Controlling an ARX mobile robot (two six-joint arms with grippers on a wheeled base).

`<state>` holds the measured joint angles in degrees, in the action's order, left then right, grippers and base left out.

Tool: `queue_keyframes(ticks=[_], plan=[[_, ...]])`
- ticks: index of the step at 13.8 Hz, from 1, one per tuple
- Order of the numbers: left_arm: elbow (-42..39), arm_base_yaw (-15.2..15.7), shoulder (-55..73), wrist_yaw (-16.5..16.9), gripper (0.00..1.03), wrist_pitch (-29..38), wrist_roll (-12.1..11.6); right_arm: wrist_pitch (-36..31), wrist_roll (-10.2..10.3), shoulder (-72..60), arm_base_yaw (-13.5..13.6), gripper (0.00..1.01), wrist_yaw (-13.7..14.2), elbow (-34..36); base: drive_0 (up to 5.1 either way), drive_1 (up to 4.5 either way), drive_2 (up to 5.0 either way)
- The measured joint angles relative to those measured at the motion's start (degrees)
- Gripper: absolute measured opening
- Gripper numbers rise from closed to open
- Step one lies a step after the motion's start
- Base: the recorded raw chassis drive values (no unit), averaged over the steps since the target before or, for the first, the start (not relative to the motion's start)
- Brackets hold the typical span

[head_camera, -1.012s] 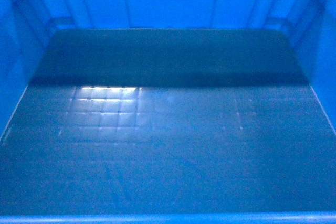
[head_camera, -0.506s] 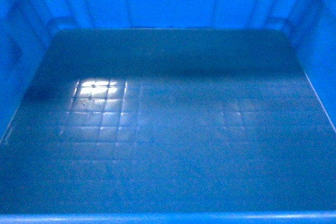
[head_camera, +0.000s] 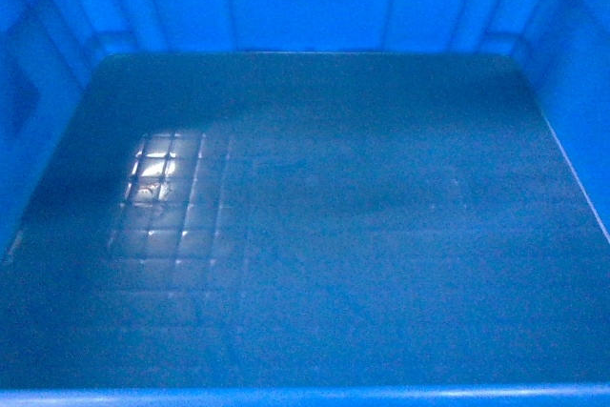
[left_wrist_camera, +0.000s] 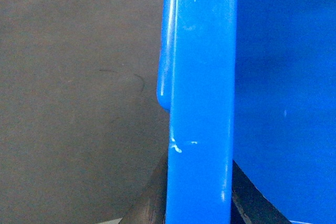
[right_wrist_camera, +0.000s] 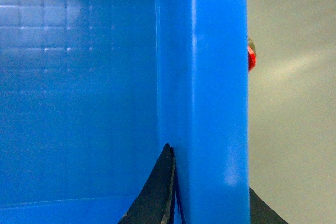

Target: Place box next to blue box on left shelf

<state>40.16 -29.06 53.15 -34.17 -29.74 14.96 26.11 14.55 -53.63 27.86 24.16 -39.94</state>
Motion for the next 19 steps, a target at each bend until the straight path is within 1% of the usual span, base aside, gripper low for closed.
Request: queue_keyframes(ticks=[19], plan=[[0.00, 0.00, 0.04, -0.07, 0.12, 0.00, 0.00, 0.02, -0.02, 0.00, 0.00, 0.13, 0.02, 0.00, -1.6, -1.59, -1.6]])
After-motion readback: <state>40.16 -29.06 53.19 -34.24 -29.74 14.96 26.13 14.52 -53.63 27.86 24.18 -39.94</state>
